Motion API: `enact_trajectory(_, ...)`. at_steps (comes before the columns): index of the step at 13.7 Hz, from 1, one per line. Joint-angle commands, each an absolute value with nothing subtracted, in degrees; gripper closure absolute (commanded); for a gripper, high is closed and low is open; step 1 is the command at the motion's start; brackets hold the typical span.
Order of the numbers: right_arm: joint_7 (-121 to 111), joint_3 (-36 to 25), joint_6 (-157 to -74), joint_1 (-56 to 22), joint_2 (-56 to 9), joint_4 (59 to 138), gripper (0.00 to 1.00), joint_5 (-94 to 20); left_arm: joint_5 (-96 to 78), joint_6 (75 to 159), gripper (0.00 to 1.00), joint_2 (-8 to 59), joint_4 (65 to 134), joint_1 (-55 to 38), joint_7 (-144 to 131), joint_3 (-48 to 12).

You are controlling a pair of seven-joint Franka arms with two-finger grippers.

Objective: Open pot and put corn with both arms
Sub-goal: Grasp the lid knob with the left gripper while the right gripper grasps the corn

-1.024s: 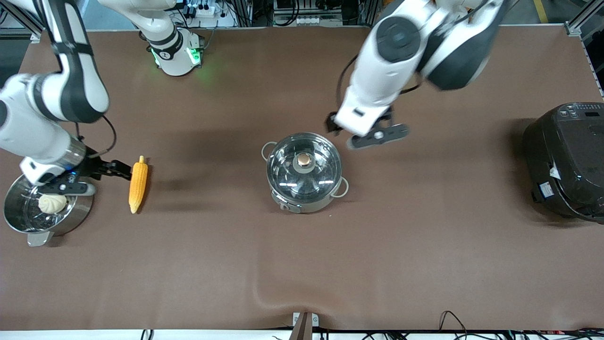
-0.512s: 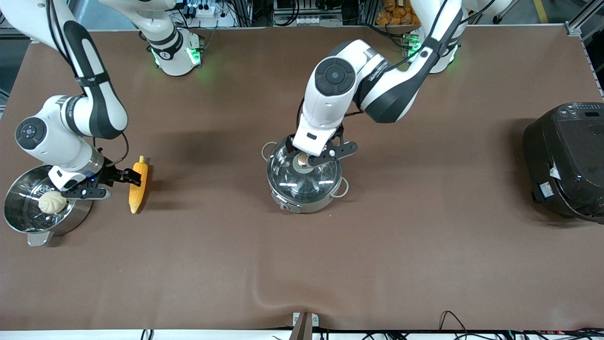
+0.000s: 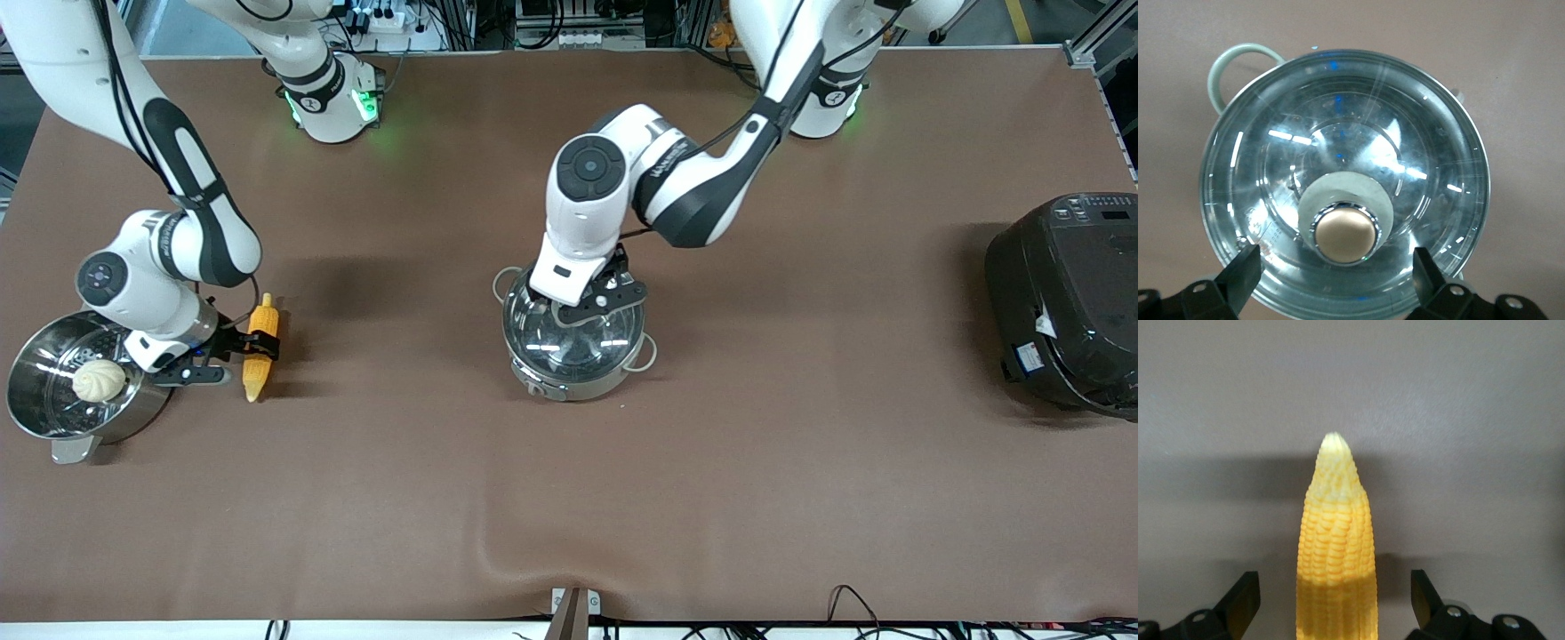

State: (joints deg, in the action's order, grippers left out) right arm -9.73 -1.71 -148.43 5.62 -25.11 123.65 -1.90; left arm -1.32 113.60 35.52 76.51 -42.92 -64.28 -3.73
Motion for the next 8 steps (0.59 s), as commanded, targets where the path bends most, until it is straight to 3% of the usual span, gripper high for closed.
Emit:
enact_trajectory(1,-10.37,-1.05,-145.38,6.59,-24.00,123.57,0.00,-1.41,-0.09,113.73,0.04,37.00,74.36,-44.12,-63.65,-2.11)
enact_trajectory(2,-10.37,-1.05,-145.37,6.59,-23.73,124.53,0.04,-1.41,-0.09,113.64,0.11,37.09,74.44,-44.12,-61.89,-2.11)
enact_trajectory(4,-10.28,-1.05,-145.02,6.68,-23.20,125.15,0.21,-1.41,0.00,113.90,0.15,37.70,74.36,-44.12,-60.91,-1.94)
enact_trajectory(6,-9.67,-1.05,-144.41,6.68,-23.38,125.33,0.26,-1.58,0.09,114.43,0.15,37.88,74.44,-43.95,-60.30,-1.93)
enact_trajectory(8,-9.67,-1.05,-143.26,6.68,-23.20,125.24,0.42,-1.58,0.26,114.52,0.18,38.14,74.36,-44.03,-60.29,-1.76)
